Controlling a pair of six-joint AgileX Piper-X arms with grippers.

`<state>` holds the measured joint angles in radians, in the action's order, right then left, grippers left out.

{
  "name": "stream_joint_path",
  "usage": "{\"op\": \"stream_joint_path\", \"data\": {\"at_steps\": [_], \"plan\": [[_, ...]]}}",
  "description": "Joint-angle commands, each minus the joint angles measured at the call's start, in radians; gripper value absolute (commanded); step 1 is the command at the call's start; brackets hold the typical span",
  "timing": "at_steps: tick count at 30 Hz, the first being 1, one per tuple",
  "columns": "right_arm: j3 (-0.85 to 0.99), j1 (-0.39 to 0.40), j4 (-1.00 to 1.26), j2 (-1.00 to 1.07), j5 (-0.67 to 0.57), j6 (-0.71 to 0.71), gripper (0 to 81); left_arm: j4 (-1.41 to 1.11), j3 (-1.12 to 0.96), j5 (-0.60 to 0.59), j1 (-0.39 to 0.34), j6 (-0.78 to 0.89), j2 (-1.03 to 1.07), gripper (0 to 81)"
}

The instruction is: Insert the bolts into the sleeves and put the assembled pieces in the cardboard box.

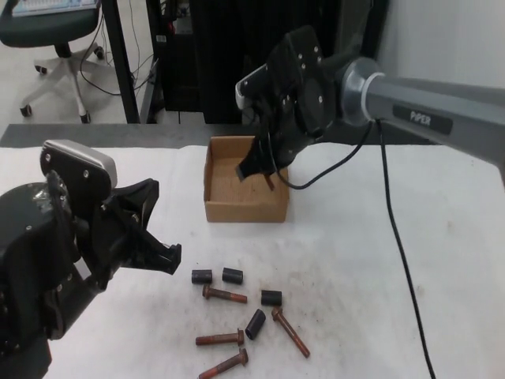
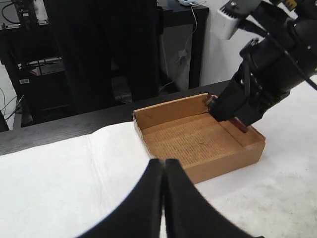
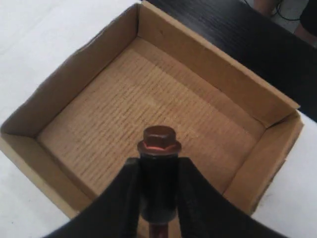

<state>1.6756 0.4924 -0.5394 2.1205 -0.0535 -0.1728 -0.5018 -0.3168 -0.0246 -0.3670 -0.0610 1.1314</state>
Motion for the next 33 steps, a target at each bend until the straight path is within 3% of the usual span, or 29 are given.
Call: {"op": "stream_joint_path", "data": {"at_steps": [1, 11, 19, 27, 33], "plan": [[0.022, -0.002, 0.005, 0.012, -0.008, 0.008, 0.8, -0.003, 0.0, 0.008, 0.001, -0.007, 0.002, 0.3], [0.022, -0.002, 0.111, 0.033, -0.016, 0.008, 0.6, -0.003, 0.0, 0.008, 0.001, -0.007, 0.002, 0.3], [0.022, -0.004, 0.155, 0.041, -0.037, 0.004, 9.8, -0.003, 0.0, 0.008, 0.001, -0.007, 0.002, 0.3], [0.022, -0.004, 0.155, 0.046, -0.049, 0.009, 33.6, -0.003, 0.0, 0.008, 0.001, -0.007, 0.002, 0.3], [0.022, -0.005, 0.126, 0.033, -0.049, 0.023, 33.4, -0.003, 0.0, 0.008, 0.001, -0.007, 0.002, 0.3]]}}
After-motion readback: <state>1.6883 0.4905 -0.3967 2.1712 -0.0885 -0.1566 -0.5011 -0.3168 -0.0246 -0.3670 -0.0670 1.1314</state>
